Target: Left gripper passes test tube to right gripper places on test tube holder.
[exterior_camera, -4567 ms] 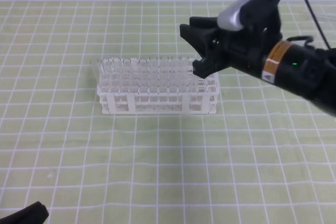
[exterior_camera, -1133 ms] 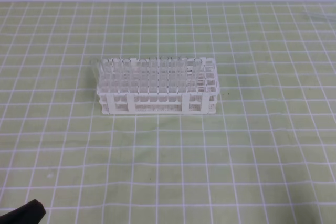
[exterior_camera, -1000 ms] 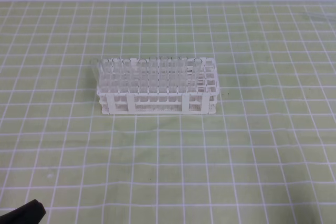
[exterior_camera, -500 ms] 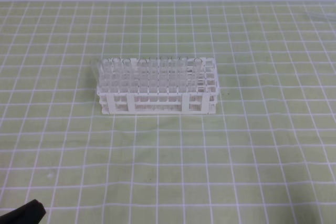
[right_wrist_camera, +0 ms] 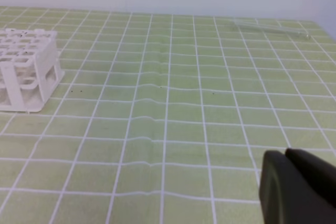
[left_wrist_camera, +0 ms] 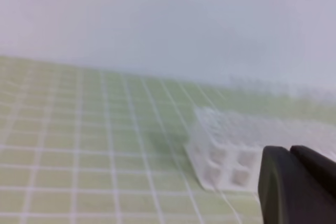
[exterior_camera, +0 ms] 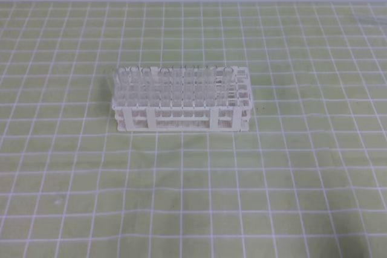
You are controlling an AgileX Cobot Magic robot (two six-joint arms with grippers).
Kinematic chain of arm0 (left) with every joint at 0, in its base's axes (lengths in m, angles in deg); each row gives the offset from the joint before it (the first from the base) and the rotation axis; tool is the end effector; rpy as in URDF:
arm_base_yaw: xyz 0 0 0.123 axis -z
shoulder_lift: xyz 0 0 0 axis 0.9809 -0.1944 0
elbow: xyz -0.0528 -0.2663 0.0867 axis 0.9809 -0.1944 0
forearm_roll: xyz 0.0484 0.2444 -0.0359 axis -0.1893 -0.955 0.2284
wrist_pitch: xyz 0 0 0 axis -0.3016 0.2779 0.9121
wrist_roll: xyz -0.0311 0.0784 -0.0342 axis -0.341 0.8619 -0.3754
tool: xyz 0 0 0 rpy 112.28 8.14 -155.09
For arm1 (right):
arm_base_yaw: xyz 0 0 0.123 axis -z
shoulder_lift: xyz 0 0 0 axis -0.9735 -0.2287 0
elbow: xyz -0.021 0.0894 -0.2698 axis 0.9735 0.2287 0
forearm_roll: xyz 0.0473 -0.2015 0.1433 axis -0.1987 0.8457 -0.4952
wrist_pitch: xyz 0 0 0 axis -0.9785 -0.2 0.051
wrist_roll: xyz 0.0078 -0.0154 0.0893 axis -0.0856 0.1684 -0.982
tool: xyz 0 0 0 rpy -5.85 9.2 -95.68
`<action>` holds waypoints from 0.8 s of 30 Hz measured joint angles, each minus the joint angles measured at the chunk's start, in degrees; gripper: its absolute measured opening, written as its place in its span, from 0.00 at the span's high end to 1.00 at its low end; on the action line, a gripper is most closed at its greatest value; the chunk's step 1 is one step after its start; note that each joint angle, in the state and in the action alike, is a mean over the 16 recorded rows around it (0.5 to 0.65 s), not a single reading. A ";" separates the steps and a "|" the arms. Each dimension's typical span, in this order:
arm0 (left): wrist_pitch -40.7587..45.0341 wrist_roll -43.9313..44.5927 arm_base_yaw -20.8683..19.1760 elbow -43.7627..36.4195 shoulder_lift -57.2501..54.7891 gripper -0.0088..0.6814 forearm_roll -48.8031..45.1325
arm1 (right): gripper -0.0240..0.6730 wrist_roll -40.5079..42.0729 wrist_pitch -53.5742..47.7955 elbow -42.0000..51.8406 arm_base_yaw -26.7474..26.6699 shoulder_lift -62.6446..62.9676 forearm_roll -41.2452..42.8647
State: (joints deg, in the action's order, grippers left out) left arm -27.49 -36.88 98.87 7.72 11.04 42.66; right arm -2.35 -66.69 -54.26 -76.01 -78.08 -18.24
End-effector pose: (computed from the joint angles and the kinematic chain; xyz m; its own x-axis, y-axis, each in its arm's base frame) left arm 0.0532 -0.0156 0.2040 -0.0271 -0.1497 -0.9884 0.3061 0.9400 -0.1507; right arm 0.0535 0.0061 0.1880 -0.1825 0.0045 -0.9832 -0.0597 0.9981 0.0156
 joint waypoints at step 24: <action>0.63 22.82 -7.71 -0.18 0.81 0.99 21.26 | 0.99 0.00 0.05 0.00 0.00 -0.07 0.00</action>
State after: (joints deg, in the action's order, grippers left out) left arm -26.87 -14.05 91.16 7.54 11.85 63.92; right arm -2.35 -66.64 -54.26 -76.01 -78.16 -18.24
